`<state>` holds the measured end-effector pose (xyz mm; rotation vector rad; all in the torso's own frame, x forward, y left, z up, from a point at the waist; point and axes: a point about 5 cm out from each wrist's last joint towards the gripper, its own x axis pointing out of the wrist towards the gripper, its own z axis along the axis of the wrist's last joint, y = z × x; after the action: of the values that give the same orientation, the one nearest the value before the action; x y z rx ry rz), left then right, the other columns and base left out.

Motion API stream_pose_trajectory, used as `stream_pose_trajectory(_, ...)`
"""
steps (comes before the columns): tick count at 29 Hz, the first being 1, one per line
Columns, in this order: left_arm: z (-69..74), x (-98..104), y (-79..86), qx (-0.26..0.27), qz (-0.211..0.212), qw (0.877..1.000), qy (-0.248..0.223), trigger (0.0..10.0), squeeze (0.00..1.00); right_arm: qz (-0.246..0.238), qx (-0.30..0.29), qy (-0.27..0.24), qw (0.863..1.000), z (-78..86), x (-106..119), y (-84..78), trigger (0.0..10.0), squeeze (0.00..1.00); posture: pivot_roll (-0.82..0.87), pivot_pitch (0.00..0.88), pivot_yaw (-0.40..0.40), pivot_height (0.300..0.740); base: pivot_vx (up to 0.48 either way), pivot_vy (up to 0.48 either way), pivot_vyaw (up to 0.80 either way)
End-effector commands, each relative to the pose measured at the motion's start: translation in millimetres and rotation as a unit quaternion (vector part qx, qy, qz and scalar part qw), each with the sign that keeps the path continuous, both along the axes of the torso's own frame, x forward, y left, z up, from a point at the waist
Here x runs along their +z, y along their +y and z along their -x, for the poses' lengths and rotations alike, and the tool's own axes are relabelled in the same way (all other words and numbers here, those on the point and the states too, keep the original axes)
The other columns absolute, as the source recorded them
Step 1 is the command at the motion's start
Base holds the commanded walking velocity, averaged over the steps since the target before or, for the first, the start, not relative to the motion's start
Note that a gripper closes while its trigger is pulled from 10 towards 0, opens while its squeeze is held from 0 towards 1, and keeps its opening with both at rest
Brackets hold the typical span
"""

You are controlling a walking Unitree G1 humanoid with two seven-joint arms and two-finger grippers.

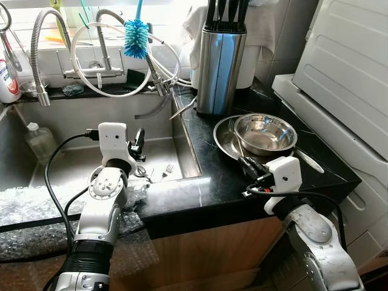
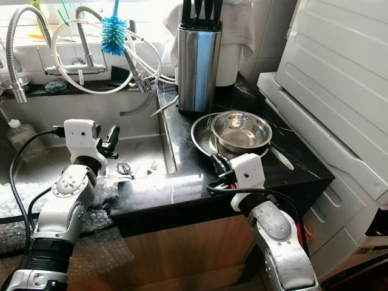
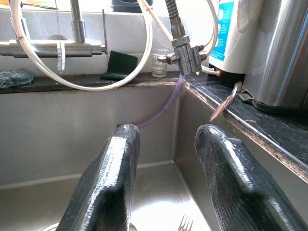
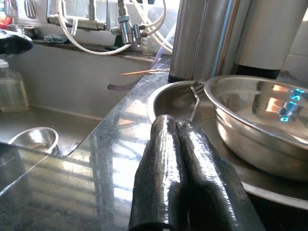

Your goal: Kitchen organization

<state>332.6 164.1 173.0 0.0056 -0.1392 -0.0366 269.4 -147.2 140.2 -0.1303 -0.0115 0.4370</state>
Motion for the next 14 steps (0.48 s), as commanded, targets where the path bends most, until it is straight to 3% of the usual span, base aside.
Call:
stream_pose_trajectory(1, -1.8, 10, -1.0, 0.006, -0.008, 1.0, -0.021, 10.0, 0.0, -0.001, -0.003, -0.003, 1.0, -3.0, 2, -2.4, 0.0, 0.0, -0.14, 0.0, -0.033, 0.74, 0.0, 0.0, 0.0)
stream_pose_trajectory(9, -2.1, 10, -1.3, 0.007, -0.004, 1.0, -0.022, 10.0, 0.0, -0.001, -0.008, -0.015, 1.0, -4.4, 8, -2.9, 0.0, 0.0, -0.15, 0.0, -0.034, 0.74, 0.0, 0.0, 0.0)
stream_pose_trajectory(12, -2.3, 10, -2.1, 0.005, -0.001, 1.0, -0.023, 10.0, 0.0, 0.006, -0.069, -0.053, 0.996, -11.5, 21, -13.3, 0.0, 0.0, -0.15, 0.0, -0.034, 0.74, 0.0, 0.0, 0.0)
stream_pose_trajectory(13, -2.3, 10, -2.2, 0.004, -0.001, 1.0, -0.023, 10.0, 0.0, 0.004, -0.077, -0.06, 0.995, -13.0, 25, -14.6, 0.8, 0.0, -0.15, 0.0, -0.034, 0.74, 0.0, 0.0, 0.0)
stream_pose_trajectory(14, -2.4, 10, -2.5, 0.004, 0.0, 1.0, -0.023, 10.0, 0.0, 0.003, -0.081, -0.069, 0.994, -14.5, 30, -15.0, 10.0, 0.0, -0.15, 0.0, -0.034, 0.74, 0.0, 0.0, 0.0)
